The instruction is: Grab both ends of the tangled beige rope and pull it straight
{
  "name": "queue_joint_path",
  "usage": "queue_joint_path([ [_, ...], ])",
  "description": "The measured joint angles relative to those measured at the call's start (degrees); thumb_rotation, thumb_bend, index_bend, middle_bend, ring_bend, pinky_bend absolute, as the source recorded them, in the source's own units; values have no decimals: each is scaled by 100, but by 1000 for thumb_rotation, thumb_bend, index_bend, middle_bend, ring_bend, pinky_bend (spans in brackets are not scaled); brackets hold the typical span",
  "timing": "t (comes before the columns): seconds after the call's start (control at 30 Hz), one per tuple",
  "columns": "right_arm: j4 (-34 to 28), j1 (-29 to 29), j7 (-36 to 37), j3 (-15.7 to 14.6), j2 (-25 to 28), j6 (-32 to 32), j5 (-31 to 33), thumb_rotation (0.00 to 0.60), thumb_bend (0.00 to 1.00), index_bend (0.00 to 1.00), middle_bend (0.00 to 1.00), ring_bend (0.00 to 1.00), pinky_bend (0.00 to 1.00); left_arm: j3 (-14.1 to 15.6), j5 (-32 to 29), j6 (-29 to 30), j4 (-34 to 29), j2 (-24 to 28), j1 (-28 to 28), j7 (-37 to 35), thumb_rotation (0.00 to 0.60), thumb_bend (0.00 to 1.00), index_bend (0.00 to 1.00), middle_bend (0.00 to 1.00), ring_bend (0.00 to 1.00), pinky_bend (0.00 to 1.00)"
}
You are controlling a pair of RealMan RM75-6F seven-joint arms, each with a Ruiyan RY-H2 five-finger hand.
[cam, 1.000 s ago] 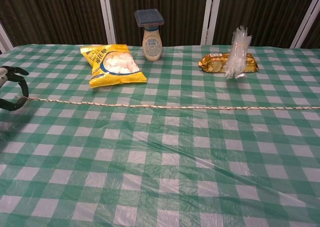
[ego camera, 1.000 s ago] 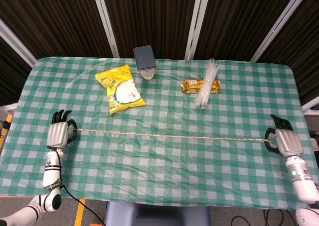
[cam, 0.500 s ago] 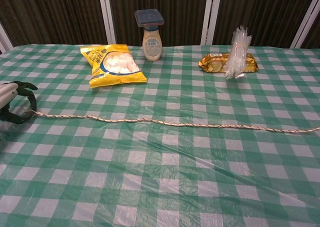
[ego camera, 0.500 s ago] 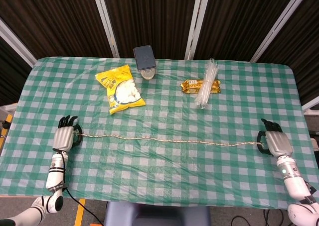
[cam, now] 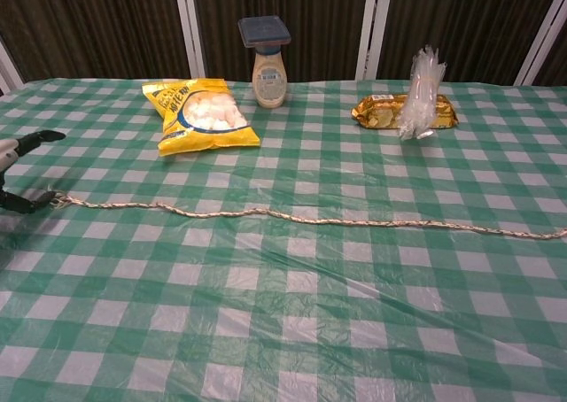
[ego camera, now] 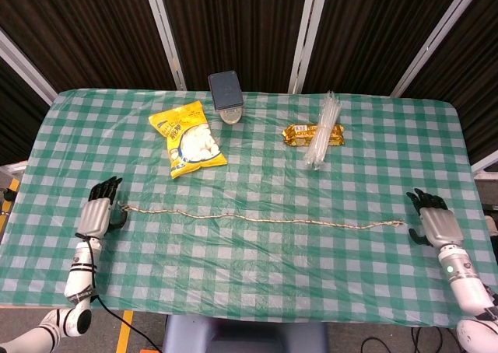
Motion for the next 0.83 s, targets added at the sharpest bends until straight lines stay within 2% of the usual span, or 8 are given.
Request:
queue_joint_path([
  [0.13,-362,-201,-73,17,196,670,-153,600,436,0,0,0,0,-25,200,528,-658,440,162,-211,600,416,0,0,0,43],
  [0.27,-1043,-529,-356,-29,467,1656,-488,600,392,0,0,0,0,77,494,923,-1616,1103,389,-353,600,414,0,0,0,38],
  [0.37,-1627,-827,-760,-146,646,2413,-880,600,350,0,0,0,0,326,849,1174,-2492,1819,621,-382,600,422,0,0,0,28],
  [0.53,-2274,-1457,-1240,-469,770,3479,-1560,600,326,0,0,0,0,1076,1438,1667,-3686,3133,1255,197,600,424,0,0,0,18],
  [0.6,-2370,-1659,-1359,-575,792,3670,-1723,600,325,0,0,0,0,1254,1502,1849,-3938,3366,1509,660,600,428,0,0,0,15],
  [0.7,-2449,-1703,-1474,-648,821,3668,-1907,600,325,0,0,0,0,1348,1503,2175,-4205,3471,1810,1262,600,428,0,0,0,15],
  [0.83,-2551,-1709,-1504,-652,884,3541,-1772,600,325,0,0,0,0,1378,1401,2319,-4337,3523,1942,1519,600,429,0,0,0,16],
])
